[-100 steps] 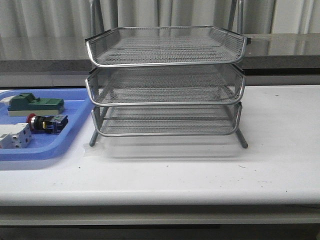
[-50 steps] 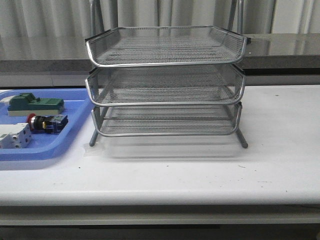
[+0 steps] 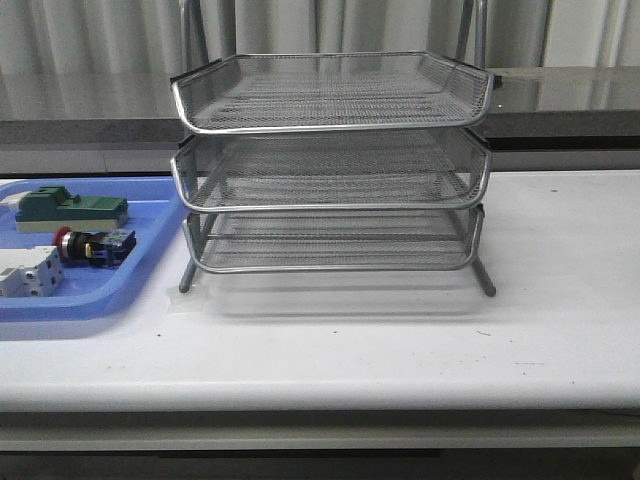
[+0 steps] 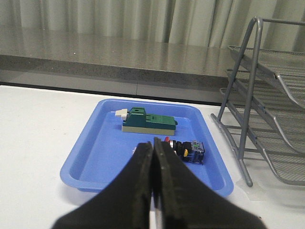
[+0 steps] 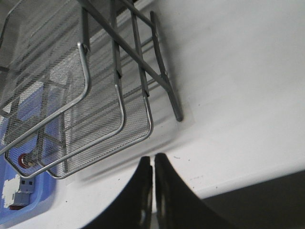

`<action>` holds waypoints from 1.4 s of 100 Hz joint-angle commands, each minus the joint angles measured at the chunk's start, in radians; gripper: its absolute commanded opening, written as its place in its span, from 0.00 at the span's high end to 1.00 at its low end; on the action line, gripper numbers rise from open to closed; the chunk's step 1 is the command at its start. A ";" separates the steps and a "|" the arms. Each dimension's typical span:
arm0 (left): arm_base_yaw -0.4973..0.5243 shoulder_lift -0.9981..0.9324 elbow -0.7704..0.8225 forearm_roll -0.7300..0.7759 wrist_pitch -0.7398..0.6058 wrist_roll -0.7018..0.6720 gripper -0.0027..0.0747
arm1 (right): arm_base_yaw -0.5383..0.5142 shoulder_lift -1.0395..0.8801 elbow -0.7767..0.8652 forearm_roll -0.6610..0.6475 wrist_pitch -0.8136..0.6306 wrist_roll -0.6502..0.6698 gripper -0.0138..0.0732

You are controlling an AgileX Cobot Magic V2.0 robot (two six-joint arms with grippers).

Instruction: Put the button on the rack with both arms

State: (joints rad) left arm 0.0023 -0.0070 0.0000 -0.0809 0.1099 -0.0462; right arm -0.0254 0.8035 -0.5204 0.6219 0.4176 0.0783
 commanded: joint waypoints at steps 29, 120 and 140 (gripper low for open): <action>-0.007 -0.031 0.048 -0.003 -0.086 -0.004 0.99 | 0.111 0.237 -0.050 0.384 -0.111 -0.229 0.52; -0.007 -0.031 0.048 -0.003 -0.086 -0.004 0.99 | 0.143 0.788 -0.288 1.164 0.112 -1.031 0.52; -0.007 -0.031 0.048 -0.003 -0.086 -0.004 0.99 | 0.143 0.827 -0.323 1.164 0.147 -1.032 0.52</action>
State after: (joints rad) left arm 0.0023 -0.0070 0.0000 -0.0809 0.1099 -0.0462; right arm 0.1143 1.6558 -0.8023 1.7558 0.4846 -0.9357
